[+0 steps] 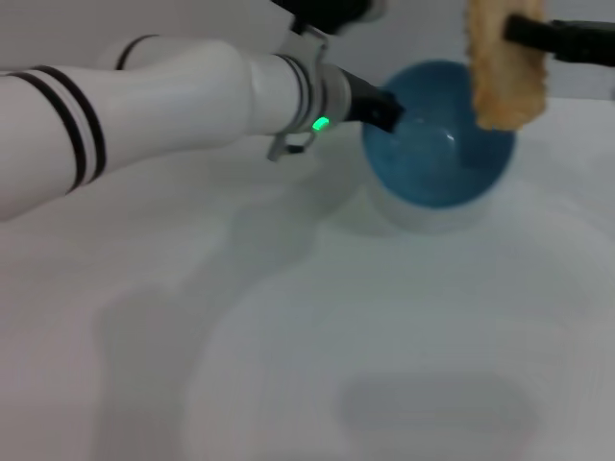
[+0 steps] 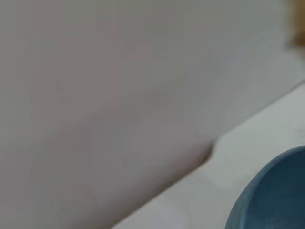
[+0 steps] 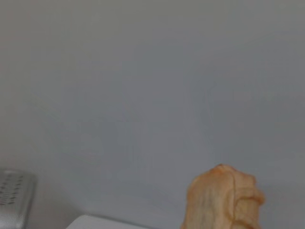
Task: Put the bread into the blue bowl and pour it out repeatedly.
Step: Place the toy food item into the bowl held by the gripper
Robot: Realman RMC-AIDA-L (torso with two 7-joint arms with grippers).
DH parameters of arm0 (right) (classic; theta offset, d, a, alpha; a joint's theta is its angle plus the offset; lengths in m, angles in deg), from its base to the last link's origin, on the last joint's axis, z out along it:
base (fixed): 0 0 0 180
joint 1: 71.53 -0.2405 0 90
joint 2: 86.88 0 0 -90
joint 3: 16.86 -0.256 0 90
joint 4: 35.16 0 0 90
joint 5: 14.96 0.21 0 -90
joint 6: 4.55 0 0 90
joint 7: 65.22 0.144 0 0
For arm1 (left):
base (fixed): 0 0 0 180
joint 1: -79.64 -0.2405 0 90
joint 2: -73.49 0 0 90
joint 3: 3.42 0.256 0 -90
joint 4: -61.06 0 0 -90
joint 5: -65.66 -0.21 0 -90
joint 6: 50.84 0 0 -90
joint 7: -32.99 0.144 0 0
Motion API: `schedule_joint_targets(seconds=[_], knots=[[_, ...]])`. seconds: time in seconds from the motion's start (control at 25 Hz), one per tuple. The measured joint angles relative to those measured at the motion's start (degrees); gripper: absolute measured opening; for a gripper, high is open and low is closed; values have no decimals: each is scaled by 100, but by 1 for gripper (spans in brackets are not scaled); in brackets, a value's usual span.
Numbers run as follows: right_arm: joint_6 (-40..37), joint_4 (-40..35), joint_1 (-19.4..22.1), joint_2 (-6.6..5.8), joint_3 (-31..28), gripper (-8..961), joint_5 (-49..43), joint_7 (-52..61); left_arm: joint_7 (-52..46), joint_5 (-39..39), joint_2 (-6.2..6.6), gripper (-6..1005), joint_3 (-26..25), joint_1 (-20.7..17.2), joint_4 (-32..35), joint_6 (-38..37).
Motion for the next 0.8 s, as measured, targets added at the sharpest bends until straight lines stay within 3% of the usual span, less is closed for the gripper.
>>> schedule_joint_targets(seconds=[0.32,0.8], knots=[[879,998,-415,8,597,190,19,-572,-2,422,2,-1,303,12,141,-15],[1027,1092,-338,40,893,157,49,-573,16,450,2,0,310,-35,89,123]])
